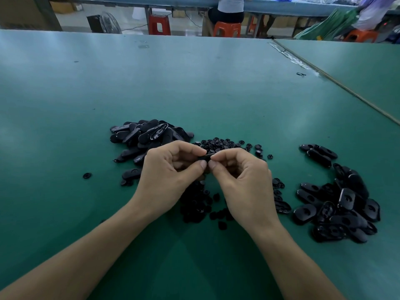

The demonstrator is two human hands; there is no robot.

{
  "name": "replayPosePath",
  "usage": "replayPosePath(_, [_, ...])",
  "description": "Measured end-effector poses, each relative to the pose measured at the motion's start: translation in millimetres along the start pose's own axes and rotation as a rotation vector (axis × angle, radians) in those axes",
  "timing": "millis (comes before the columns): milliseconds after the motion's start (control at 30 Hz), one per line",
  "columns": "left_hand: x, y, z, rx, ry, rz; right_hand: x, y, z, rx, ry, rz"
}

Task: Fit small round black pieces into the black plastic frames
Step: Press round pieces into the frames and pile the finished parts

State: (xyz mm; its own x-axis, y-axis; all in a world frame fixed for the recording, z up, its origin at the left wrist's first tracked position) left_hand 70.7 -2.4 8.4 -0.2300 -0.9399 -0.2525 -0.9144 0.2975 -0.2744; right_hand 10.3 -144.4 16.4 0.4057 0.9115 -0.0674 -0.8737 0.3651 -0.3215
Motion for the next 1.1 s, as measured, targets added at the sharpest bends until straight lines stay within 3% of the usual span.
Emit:
replayPosePath(300, [1,1,1,0.012,-0.011,0.019,1,1,-3,0.038,-0.041,0.013])
replayPosePath(567, [1,2,1,0.013,-0.04,0.01,0,4,1,-0.032,0.049,-0.026])
replayPosePath(867, [-1,-1,0,0.011,-0.043,-0.01,3,4,8,-0.108,0.054,0.051])
replayPosePath(1100, [1,0,0,-0.01,-0.012,0.048,-3,-3,2,-0.059,0.047,0.099])
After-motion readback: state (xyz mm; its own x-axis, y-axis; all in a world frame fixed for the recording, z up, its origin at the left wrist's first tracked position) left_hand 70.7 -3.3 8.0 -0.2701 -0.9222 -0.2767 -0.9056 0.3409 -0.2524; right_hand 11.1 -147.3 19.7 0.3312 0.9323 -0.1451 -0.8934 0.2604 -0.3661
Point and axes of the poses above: each hand's wrist, its own y-axis away from the middle knuckle, its own x-axis out of the palm, z = x × y, the point moved 5 cm from there along -y, towards the middle knuckle, and after that the axes turned 13 degrees about -y, right-handed, at the moved point
